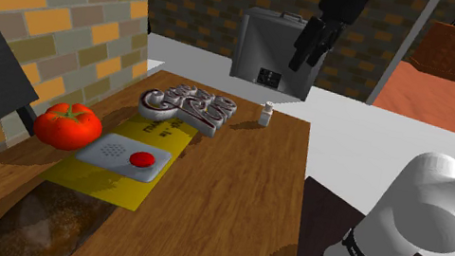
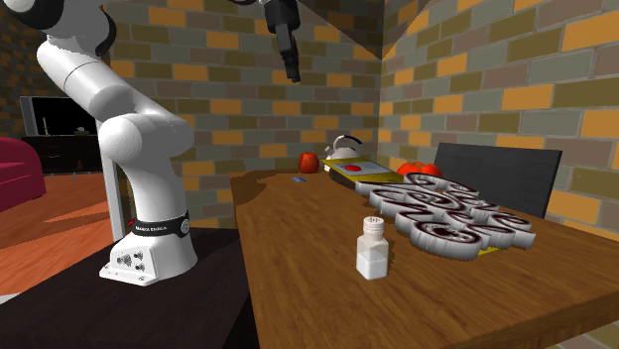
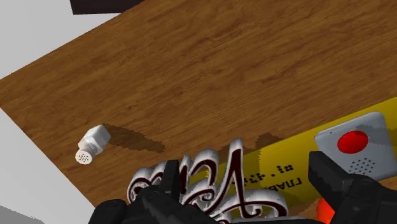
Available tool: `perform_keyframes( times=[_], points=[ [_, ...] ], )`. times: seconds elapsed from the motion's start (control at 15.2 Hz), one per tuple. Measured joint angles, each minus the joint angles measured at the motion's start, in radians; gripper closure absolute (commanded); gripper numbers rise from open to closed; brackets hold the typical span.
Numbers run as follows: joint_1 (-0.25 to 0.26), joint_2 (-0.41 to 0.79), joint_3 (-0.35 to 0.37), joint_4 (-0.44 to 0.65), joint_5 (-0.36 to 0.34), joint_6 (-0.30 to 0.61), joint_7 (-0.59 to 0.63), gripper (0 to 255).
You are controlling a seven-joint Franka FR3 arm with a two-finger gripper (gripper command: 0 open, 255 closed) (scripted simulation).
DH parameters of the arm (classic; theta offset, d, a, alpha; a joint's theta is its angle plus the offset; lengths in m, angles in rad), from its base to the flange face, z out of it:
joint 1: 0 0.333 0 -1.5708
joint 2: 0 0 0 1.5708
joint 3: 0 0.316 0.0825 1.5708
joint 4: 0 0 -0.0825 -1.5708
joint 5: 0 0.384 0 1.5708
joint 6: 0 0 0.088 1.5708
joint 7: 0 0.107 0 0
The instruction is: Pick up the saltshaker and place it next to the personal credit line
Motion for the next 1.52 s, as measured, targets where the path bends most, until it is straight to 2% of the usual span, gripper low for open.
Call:
perform_keyframes(
  times=[0.26, 0.79, 1.19, 1.52],
  points=[
    [-0.006, -0.009, -0.038, -0.059, -0.017, 0.058, -0.052, 0],
    [-0.032, 0.035, -0.190, -0.234, -0.080, 0.307, -0.254, 0],
    [-0.039, 0.155, -0.326, -0.281, -0.108, 0.498, -0.423, 0],
    [-0.006, 0.313, -0.453, -0.281, -0.084, 0.673, -0.583, 0]
  ],
)
